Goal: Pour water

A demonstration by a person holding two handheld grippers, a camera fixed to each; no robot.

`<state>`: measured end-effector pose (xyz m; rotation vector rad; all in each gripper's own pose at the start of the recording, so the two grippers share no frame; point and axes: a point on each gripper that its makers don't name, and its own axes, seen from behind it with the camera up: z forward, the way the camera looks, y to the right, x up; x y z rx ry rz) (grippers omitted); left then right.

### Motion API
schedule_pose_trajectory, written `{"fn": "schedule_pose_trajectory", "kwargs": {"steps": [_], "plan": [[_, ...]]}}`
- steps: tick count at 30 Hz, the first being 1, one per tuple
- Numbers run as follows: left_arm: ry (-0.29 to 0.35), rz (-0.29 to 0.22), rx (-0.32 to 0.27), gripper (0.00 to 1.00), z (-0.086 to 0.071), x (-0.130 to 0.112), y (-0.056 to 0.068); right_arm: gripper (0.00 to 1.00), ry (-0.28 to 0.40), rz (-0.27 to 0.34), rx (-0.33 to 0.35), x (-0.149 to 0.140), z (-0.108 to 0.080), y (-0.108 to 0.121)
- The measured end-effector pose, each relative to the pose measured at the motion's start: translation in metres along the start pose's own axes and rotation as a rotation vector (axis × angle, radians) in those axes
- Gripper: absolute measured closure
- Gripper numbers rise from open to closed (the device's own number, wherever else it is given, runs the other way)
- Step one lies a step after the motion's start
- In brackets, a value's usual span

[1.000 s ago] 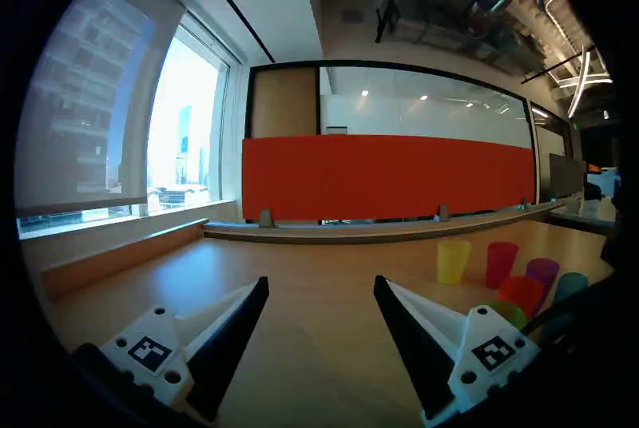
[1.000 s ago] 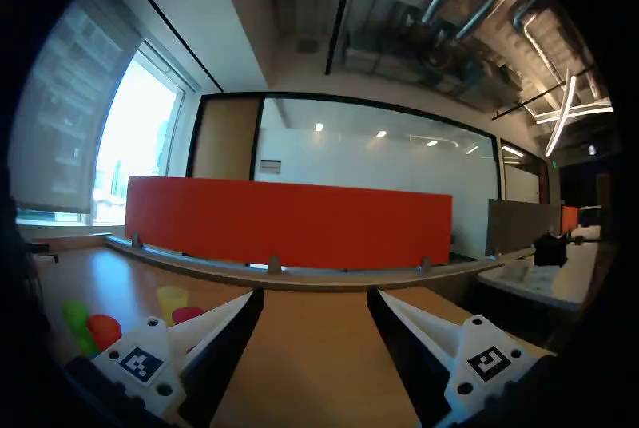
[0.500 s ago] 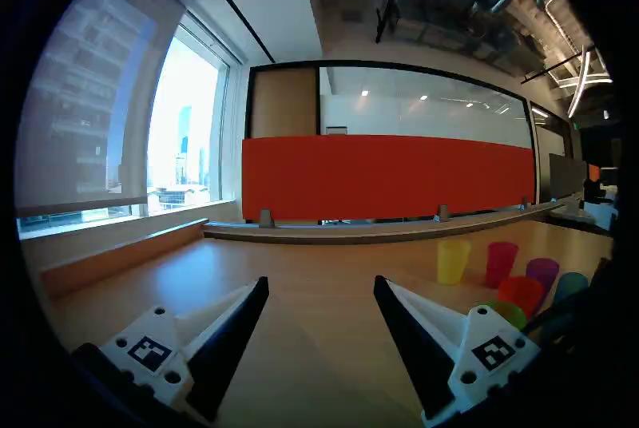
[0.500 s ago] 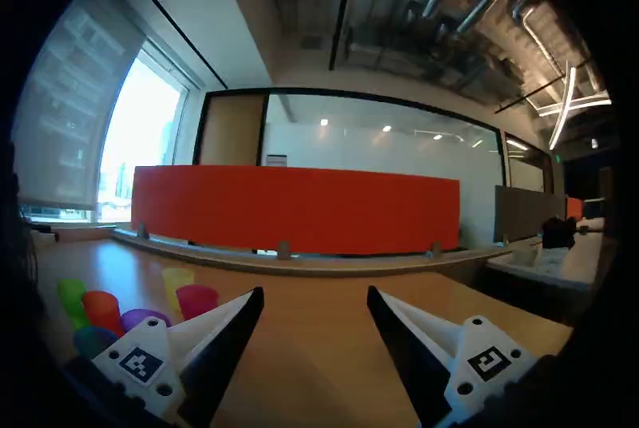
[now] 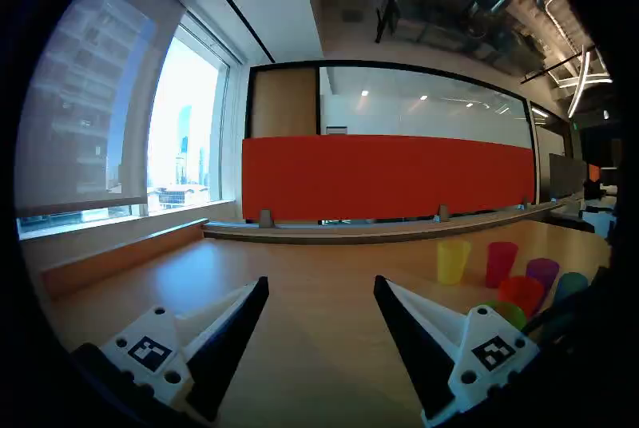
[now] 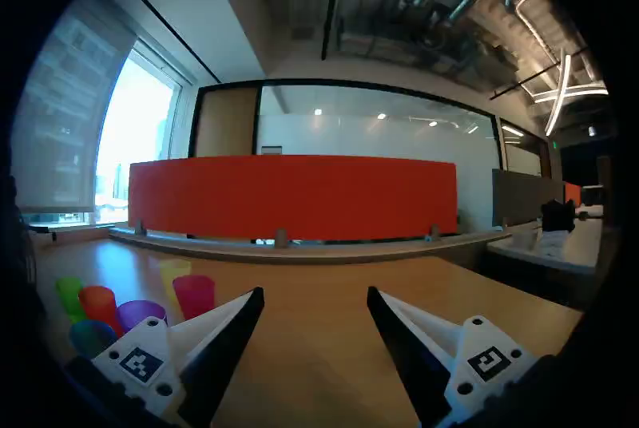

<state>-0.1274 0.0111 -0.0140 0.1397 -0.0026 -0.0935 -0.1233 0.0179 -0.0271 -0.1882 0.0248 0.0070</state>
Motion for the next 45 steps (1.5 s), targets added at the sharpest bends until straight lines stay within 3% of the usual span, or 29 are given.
{"fn": "schedule_pose_trajectory", "kwargs": {"steps": [12, 45], "plan": [[0.0, 0.0, 0.0, 0.02, -0.0005, -0.0005, 0.0003, 0.0, -0.037, 0.006, -0.001, -0.0093, -0.0023, 0.0026], [0.0, 0.0, 0.0, 0.02, -0.0006, 0.0004, 0.0003, 0.0, -0.039, 0.006, 0.007, -0.0104, 0.0, 0.0011]]}}
